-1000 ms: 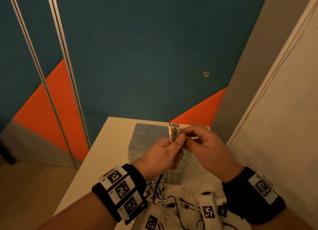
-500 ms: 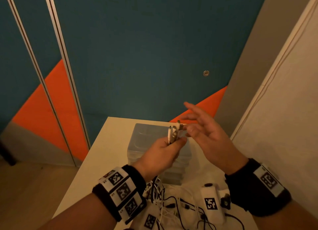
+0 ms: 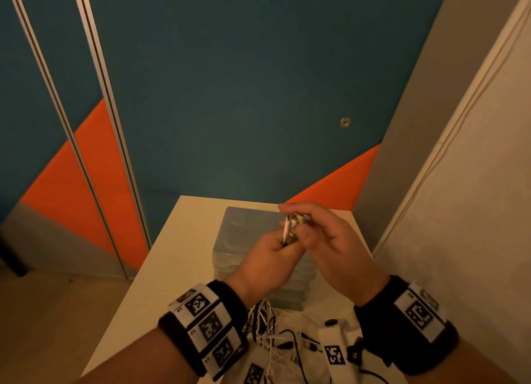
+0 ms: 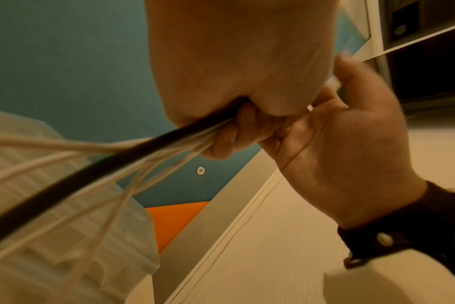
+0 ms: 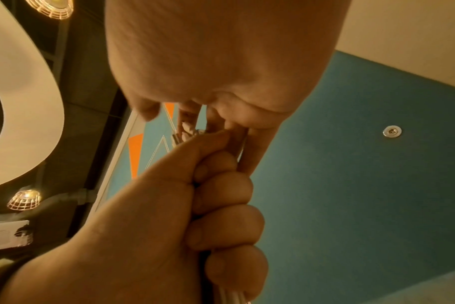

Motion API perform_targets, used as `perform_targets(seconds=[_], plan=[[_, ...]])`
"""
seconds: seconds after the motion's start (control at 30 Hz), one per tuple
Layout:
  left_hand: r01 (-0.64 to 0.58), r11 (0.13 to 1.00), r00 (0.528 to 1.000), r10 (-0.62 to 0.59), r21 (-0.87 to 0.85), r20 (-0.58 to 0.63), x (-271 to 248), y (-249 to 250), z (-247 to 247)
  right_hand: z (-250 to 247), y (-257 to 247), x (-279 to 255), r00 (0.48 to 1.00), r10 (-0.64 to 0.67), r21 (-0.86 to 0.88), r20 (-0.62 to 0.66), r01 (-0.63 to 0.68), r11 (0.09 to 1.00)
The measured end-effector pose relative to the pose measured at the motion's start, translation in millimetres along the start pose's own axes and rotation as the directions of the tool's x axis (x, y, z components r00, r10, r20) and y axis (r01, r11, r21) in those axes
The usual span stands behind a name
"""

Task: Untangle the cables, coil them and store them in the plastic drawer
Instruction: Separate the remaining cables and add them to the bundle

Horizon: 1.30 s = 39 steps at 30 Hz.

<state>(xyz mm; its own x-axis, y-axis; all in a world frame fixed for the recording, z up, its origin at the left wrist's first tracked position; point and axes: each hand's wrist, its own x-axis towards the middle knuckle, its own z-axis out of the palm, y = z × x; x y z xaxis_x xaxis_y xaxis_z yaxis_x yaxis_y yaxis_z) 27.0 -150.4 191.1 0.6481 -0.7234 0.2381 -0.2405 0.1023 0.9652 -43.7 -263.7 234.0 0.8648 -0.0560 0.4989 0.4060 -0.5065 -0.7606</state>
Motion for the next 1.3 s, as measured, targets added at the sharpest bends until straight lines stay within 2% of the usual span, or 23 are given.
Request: perform_targets(seconds=[0.17,0.3,0.5,0.57,0.63,0.7,0.77,0.87,0.97,1.03,1.13,1.27,1.3], plan=[[-0.042,0.999,0.999,0.042,-0.011,0.029,1.5,6.0,-1.9,2.5,1.1,3.2,0.998,0.002,-0.129,0.066,0.006,0.992],[-0.047,0.998,0.999,0.048,0.029,-0.01,1.1,6.4,-2.4,3.2,4.9,1.2,0.995,0.02,-0.204,0.096,0.0,0.979],[0.023,0.998,0.998,-0.026,-0.063,-0.051,-3.5,0.1,3.7,14.1,11.7,-5.8,0.998,0.063,-0.147,0.016,-0.06,0.987],[0.046,0.995,0.997,-0.052,-0.092,-0.057,-4.7,-2.4,4.9,15.1,11.4,-7.1,0.997,0.054,-0.119,0.047,-0.048,0.992],[0.089,0.99,0.992,-0.098,-0.108,-0.08,-5.0,-1.4,5.9,12.4,11.7,-9.6,0.995,0.053,0.007,0.083,-0.054,0.999],[0.15,0.981,0.977,-0.166,-0.123,-0.133,-5.3,1.9,5.3,3.7,18.4,-13.8,0.995,0.102,0.154,-0.011,-0.099,0.983],[0.167,0.982,0.968,-0.179,-0.084,-0.173,-5.5,5.3,2.6,-8.5,35.9,-21.8,0.97,0.18,0.165,-0.167,-0.152,0.975],[0.157,0.985,0.968,-0.169,-0.075,-0.186,-6.1,6.5,-3.8,-28.0,83.1,-44.2,0.898,0.347,-0.03,-0.27,-0.368,0.929],[0.167,0.982,0.967,-0.181,-0.092,-0.178,-6.9,7.2,-7.9,-40.8,143.1,-79.8,0.812,0.537,-0.276,-0.228,-0.583,0.764],[0.188,0.978,0.965,-0.201,-0.089,-0.171,-7.4,6.5,-9.3,-41.3,182.0,-106.0,0.724,0.668,-0.401,-0.173,-0.671,0.624],[0.208,0.975,0.96,-0.22,-0.082,-0.172,-8.9,6.8,-10.3,-32.7,223.5,-140.4,0.581,0.812,-0.613,-0.057,-0.662,0.431],[0.217,0.974,0.958,-0.225,-0.065,-0.177,-9.7,2.5,-13.7,-16.4,253.8,-174.9,0.334,0.942,-0.633,-0.02,-0.734,0.246],[0.217,0.974,0.957,-0.225,-0.063,-0.181,-9.9,0.9,-14.7,-12.0,259.1,-180.7,0.289,0.957,-0.63,-0.017,-0.746,0.214]])
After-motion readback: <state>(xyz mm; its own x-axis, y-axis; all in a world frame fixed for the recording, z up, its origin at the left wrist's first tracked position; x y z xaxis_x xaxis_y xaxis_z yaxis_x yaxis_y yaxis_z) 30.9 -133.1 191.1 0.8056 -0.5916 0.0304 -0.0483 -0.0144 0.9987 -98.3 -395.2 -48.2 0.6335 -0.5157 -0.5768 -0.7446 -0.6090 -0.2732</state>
